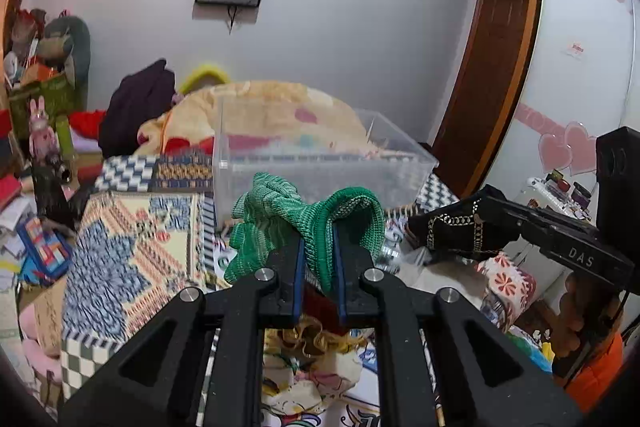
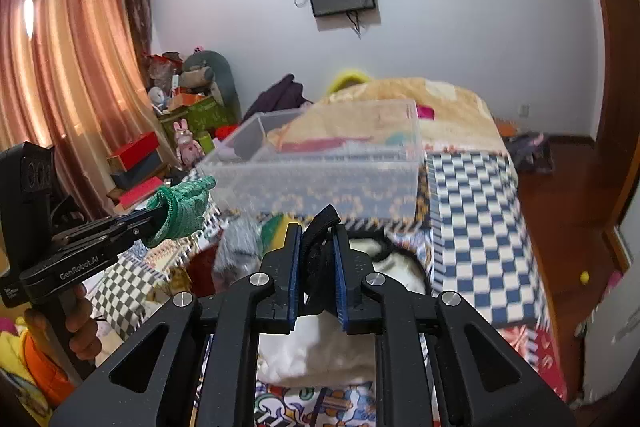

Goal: Organize soft objects
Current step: 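Grasp the green knit sock with the left tool while the right tool grasps the black headphones, then carry both items over the clear box while the right tool releases the headphones inside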

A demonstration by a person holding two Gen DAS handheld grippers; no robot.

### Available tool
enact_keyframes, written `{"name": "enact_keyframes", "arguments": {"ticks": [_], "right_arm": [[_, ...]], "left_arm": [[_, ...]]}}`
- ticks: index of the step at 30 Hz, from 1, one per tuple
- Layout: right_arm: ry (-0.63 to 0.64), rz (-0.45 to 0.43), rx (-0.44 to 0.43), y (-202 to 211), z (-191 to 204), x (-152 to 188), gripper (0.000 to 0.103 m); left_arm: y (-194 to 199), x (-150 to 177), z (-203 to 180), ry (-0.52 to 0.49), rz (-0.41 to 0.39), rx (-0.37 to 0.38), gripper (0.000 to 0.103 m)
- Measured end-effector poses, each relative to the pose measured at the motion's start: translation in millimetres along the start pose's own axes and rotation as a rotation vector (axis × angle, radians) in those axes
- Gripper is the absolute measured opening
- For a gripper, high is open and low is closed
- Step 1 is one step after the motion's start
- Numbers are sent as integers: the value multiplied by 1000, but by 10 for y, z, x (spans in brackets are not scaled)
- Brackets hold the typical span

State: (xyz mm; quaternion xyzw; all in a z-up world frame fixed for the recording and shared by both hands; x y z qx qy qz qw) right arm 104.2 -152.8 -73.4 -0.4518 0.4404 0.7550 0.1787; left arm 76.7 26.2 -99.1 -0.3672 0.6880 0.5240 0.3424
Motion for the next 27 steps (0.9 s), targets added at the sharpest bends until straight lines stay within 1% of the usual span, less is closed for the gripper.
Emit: {"name": "enact_keyframes", "arguments": {"ticks": [9,15,19,21,27], "right_arm": [[50,-121,25,126,41,-446,13],[72,-192,34,123,103,-679,13],[72,-211,39,-11,100,-781,13],[75,-215,47,-75,104,-805,13],[92,-184,52,-316,111,-847,13]], "left_arm": [[46,-339,-50,-45,-63,-26,12],[-51,-615,23,-70,-107,-67,12],[-186,-751,68,-74,-101,-62,12],[-274,-797,67,-91,-94,-74,12],[-607,-828,110,-103,-25,-69,12]]}}
Point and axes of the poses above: each gripper's, at about its wrist camera, not at the fingertips, and y roughly against the way its jaws point, z to its left, x to its underside, the point moved 3 cm from there along -y, roughly the way its jaws point, and after that the axes turned 1 degree about x, right-handed, at the moved point
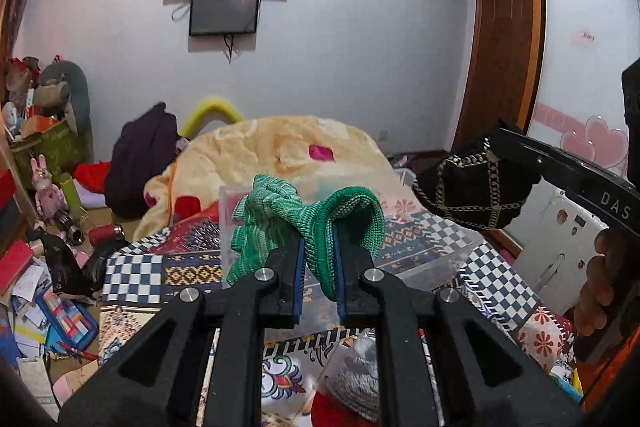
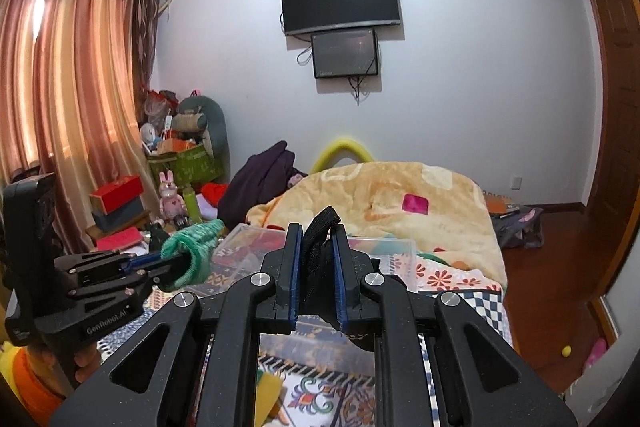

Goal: Organize soft objects
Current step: 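Carry both items over the clear box while the right tool releases the headphones inside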

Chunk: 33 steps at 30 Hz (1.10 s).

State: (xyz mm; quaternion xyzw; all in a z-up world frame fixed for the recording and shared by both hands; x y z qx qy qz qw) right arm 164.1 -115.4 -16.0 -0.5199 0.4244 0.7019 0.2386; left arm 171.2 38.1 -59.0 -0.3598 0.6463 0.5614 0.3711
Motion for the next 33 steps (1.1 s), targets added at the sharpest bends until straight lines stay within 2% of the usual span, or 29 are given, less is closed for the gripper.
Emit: {"name": "enact_keyframes", "arguments": {"ticks": [11,18,19,22,24,25,26,27,28,32,33], "right_arm": [[-46,146,-46,-511,-119,199,13],[-53,253,-38,-711,-129,316,13],[-48,270,-35,-736,-122,318,17],[-29,308,-23,-749,-110,354,18],[-14,325,-30,-764,-88,355,23],[-10,329,-31,-733,-86,371,30],[-10,330,-30,-745,-70,357,34],[-12,329,-30,-744,-89,348,42],[-13,321,-27,-702,-98,345,48],[-8,299,-17,-613,-103,279,54],[-8,289,-14,-559,-105,261,59]], "left_arm": [[-653,43,57,-3,153,26,12],[-878,116,58,-3,228,29,12],[-896,135,63,3,239,36,12],[-911,170,69,19,257,68,16],[-886,178,81,22,255,69,23],[-874,177,79,22,251,67,25],[-857,175,82,23,247,65,31],[-842,171,85,23,243,62,36],[-818,165,84,22,237,62,38],[-679,129,78,20,211,62,40],[-621,117,77,20,199,60,43]]}}
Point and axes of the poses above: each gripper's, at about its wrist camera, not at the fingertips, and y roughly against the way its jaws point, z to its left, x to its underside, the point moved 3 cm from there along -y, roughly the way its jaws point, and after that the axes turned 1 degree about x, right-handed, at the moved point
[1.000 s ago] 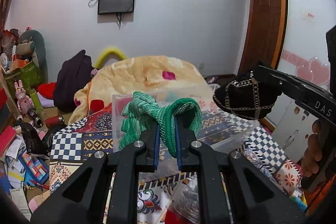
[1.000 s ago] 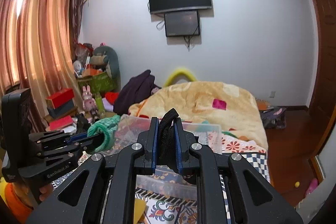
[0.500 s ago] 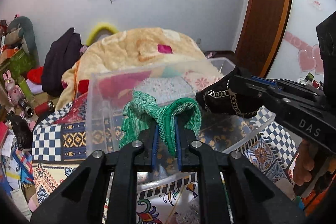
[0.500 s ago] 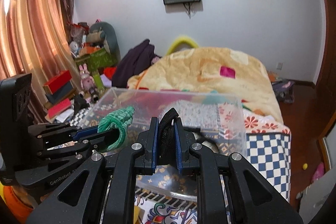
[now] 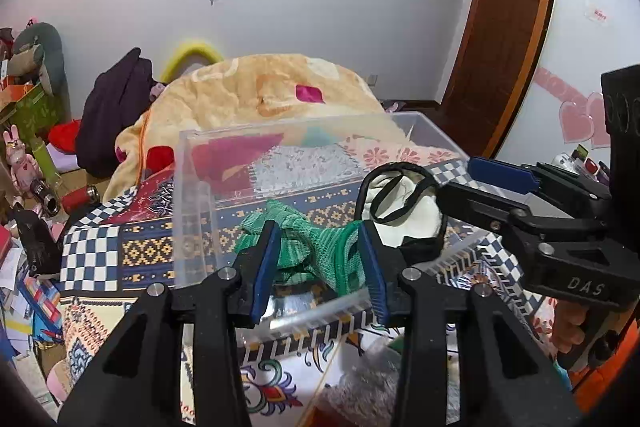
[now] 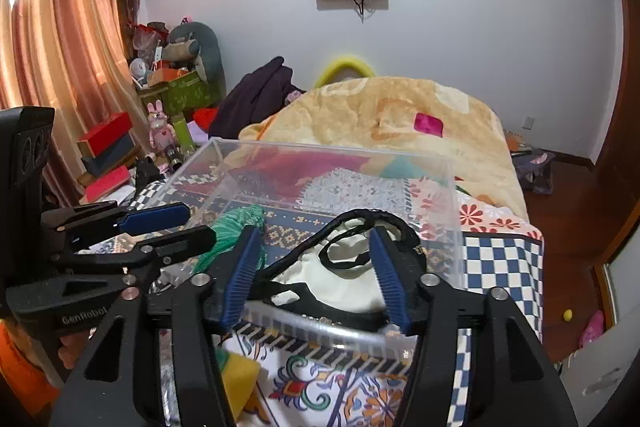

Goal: Organize soft objects
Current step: 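Carry both items over the clear box while the right tool releases the headphones inside, then release the green sock into the box with the left tool while the right tool reaches the white cloth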

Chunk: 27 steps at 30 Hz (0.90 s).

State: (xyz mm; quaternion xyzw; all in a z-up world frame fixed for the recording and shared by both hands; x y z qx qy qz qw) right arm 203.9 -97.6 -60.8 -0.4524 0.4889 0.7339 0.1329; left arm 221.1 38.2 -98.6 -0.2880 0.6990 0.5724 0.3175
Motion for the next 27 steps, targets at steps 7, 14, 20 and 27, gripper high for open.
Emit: {"name": "enact_keyframes", "arguments": {"ticks": [7,14,20,27], "right_arm": [[-40,-88,14,388,-26,1,83],[-53,-146,11,715,-9,92,92],[-27,-126,35,755,56,379,96],[-13,-21,39,618,134,762,96]], "left_arm": [[415,56,-68,-3,-86,-2,59],[796,191,-152,-28,-155,-11,80],[911,413,-200,-22,-147,3,87],[879,709,-359,-51,-113,4,88]]}}
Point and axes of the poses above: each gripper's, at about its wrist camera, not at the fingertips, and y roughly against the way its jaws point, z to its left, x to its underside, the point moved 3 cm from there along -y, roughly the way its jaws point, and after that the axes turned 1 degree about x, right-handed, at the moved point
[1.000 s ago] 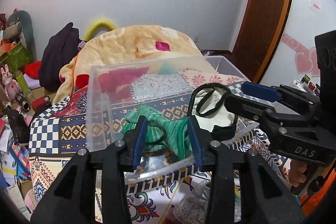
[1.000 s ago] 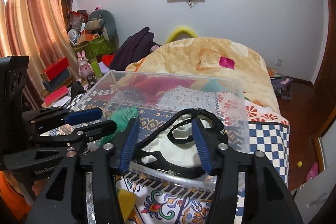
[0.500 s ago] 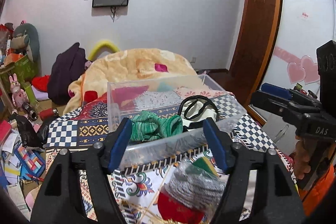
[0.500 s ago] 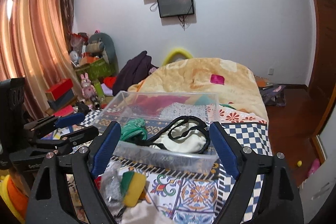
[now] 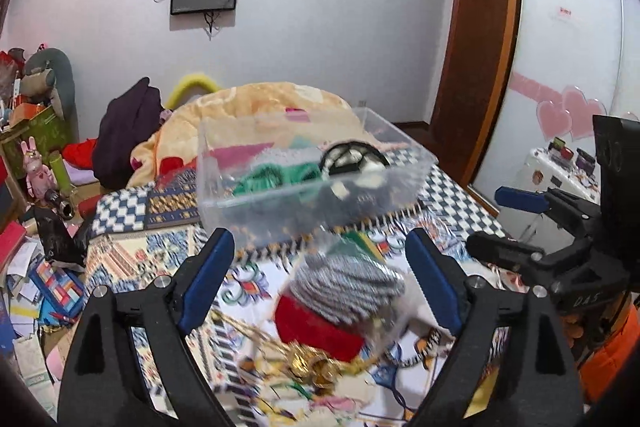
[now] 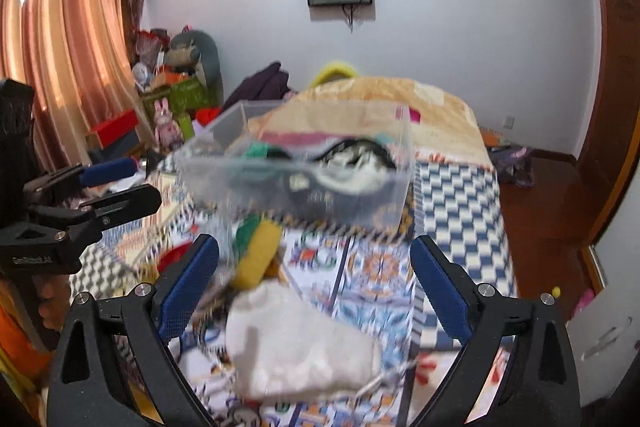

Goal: Organize soft objects
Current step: 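Release the green sock into the box with the left tool while the right tool reaches the white cloth, then grasp the bag of steel wool with the left tool while the right tool grasps the white cloth, then lift and carry the steel wool bag and white cloth, releasing both into the box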

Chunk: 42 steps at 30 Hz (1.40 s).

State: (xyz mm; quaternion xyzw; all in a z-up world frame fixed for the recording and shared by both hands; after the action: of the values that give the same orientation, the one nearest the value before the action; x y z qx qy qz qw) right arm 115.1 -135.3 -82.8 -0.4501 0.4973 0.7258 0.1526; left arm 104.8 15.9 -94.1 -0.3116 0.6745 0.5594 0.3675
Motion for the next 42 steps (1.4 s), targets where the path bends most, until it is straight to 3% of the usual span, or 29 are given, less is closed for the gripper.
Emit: {"name": "enact_keyframes", "arguments": {"ticks": [4,7,17,20,22,24,27,30,34,42], "right_arm": [[1,43,-13,12,45,218,96],[-6,73,-20,-11,36,336,96],[-56,131,-7,-67,-117,607,96],[-84,138,-15,-60,-167,660,86],[-80,154,-35,-57,-171,674,65],[-70,151,-34,-40,-168,675,61],[-66,147,-39,-16,-149,660,48],[-82,143,-50,-8,-188,649,36],[-106,127,-64,40,-219,622,28],[-124,79,-44,146,-315,516,24]], "left_arm": [[-19,124,-94,-4,14,-3,88],[-88,162,-153,-9,29,-1,94],[-404,385,-313,-33,107,3,94],[-470,426,-307,-32,113,-15,93],[-496,446,-287,-30,114,-20,89],[-514,469,-274,-34,119,-25,76],[-541,507,-239,-18,133,2,64],[-546,532,-206,-3,131,10,57],[-526,528,-160,19,131,36,48],[-472,514,-129,34,121,47,29]]}}
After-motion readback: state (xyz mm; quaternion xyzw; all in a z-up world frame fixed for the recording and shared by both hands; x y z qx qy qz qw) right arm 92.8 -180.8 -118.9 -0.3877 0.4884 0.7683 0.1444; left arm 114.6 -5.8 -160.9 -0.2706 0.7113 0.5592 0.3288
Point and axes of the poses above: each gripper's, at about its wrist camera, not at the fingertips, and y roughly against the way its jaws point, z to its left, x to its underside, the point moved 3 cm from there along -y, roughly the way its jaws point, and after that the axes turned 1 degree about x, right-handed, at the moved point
